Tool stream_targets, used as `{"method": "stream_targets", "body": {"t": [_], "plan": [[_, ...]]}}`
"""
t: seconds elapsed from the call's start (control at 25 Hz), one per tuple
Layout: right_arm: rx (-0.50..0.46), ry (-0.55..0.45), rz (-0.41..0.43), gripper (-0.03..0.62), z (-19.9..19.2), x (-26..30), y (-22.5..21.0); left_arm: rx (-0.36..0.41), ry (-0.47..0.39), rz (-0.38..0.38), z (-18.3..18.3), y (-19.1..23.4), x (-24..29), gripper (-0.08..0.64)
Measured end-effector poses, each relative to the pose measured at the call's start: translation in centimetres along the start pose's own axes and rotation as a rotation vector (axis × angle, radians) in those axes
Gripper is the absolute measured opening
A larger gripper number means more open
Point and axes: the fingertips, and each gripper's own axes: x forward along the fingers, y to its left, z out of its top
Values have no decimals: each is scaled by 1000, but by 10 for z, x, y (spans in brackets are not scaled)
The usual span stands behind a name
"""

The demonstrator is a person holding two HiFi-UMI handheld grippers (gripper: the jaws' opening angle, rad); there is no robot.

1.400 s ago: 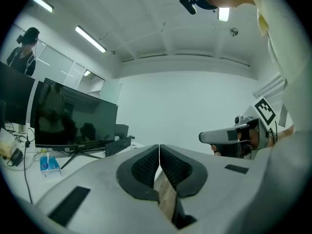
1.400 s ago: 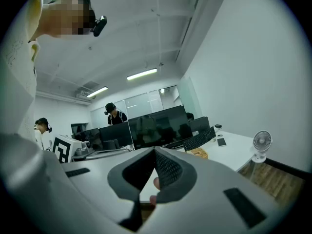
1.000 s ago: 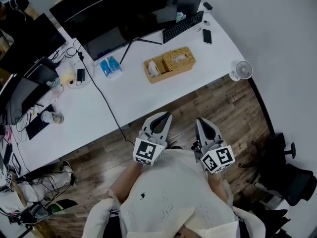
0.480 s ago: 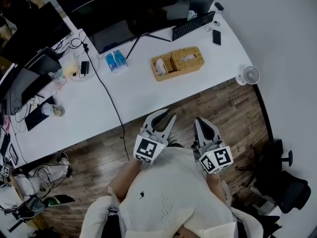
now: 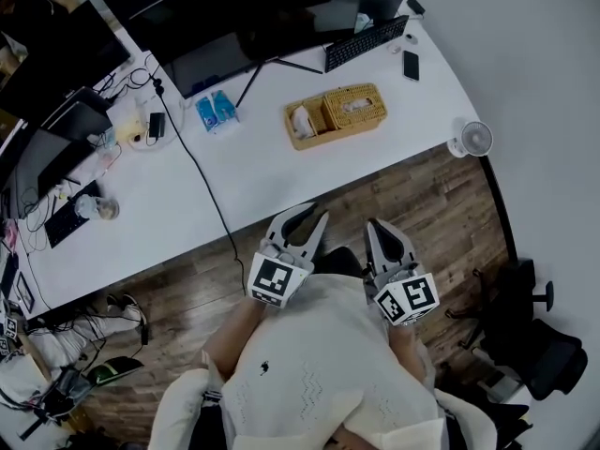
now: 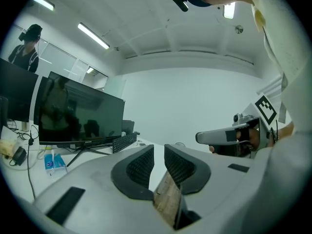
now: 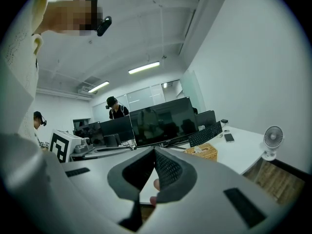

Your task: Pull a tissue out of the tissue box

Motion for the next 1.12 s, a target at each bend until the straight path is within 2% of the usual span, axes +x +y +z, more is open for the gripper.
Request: {"method": "stream_targets", "body": {"t": [0.16, 0.36, 0.48, 1.12], "plan": [[2, 5, -4, 2, 1, 1, -7, 0, 7, 0, -2, 1, 6, 71], [-12, 23, -14, 0, 0, 9, -18, -46, 7, 5, -3, 3, 16, 71], [-30, 36, -12, 1, 0, 18, -30, -35, 10, 19, -4, 8, 28, 71], [-64, 84, 115, 2, 42, 99, -120, -49, 40, 138, 1, 50, 130, 71]]}}
